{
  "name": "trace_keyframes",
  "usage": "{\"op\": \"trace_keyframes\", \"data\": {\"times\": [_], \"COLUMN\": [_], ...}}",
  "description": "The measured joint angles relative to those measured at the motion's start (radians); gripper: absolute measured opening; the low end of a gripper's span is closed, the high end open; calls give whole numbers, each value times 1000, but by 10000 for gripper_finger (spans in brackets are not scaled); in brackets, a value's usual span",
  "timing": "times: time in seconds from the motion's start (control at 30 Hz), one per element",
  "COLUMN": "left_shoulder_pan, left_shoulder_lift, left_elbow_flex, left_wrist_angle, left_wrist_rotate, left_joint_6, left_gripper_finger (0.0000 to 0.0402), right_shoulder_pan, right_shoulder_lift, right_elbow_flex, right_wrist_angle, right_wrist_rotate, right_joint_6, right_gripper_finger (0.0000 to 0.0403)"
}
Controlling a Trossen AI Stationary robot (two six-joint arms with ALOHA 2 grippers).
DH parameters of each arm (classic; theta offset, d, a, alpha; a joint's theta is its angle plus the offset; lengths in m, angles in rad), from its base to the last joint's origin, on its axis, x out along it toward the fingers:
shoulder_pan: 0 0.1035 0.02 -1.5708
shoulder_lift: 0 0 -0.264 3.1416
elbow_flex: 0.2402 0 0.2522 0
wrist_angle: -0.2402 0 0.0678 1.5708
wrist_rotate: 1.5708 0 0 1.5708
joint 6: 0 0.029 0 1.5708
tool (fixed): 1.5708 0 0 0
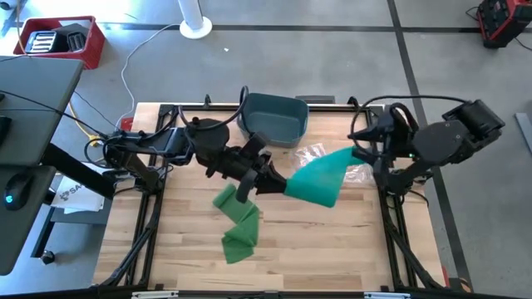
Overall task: Roll bandage
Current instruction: Roll the blue bandage
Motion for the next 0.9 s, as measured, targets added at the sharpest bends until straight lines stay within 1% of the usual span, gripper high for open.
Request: {"op": "trace_keyframes", "data": {"times": [0.1,0.27,0.4,0.53,0.8,0.9], "left_shoulder_pan": [10,23,29,29,35,35], "left_shoulder_lift": [0,-1,-1,-1,-1,-1], "left_elbow_flex": [0,0,0,0,0,0], "left_wrist_angle": [16,76,82,81,74,73], "left_wrist_rotate": [2,10,10,10,10,9], "left_joint_6": [-5,-4,10,19,22,22], "left_gripper_finger": [1,1,1,1,1,1], "right_shoulder_pan": [1,1,1,-20,-95,-96], "right_shoulder_lift": [-3,16,46,57,39,25], "right_elbow_flex": [-1,-2,-4,-3,-3,0], "right_wrist_angle": [-28,0,-11,-11,-22,13], "right_wrist_rotate": [-43,-115,-129,-136,-305,-357], "right_joint_6": [46,-48,-86,-51,-47,-60], "right_gripper_finger": [178,178,178,179,210,213]}}
